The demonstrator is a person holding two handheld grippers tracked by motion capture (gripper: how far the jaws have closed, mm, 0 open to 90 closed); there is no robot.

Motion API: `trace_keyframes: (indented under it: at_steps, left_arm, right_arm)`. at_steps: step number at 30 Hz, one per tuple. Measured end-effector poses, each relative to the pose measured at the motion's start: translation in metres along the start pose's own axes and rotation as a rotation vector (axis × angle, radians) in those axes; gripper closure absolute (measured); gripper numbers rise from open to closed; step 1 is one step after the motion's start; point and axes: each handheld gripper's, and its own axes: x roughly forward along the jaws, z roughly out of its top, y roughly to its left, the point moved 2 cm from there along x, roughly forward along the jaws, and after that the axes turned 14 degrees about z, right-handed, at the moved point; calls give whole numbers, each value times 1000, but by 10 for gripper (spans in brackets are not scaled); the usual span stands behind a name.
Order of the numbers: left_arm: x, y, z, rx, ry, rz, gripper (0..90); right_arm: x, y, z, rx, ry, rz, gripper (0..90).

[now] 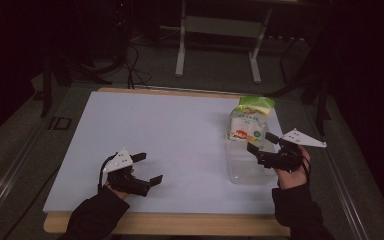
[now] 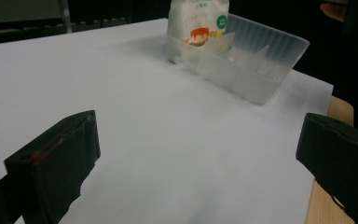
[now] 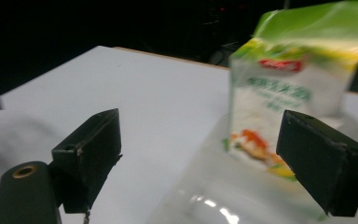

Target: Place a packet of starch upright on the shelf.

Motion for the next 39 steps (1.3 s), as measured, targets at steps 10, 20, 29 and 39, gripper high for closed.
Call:
trace_keyframes:
  at_steps: [10, 20, 29, 39]
  left_arm:
    - [-5, 3, -1, 7, -2, 15, 1]
    - [-6, 1, -6, 22, 12, 12, 1]
    - [-6, 1, -6, 25, 11, 10, 1]
    - [-5, 0, -7, 29, 10, 5, 1]
  right_arm:
    - [6, 29, -17, -36, 33, 75, 140]
    - [12, 50, -36, -63, 47, 114, 136]
    - [8, 67, -49, -76, 33, 160, 139]
    - [7, 80, -63, -125, 63, 210, 141]
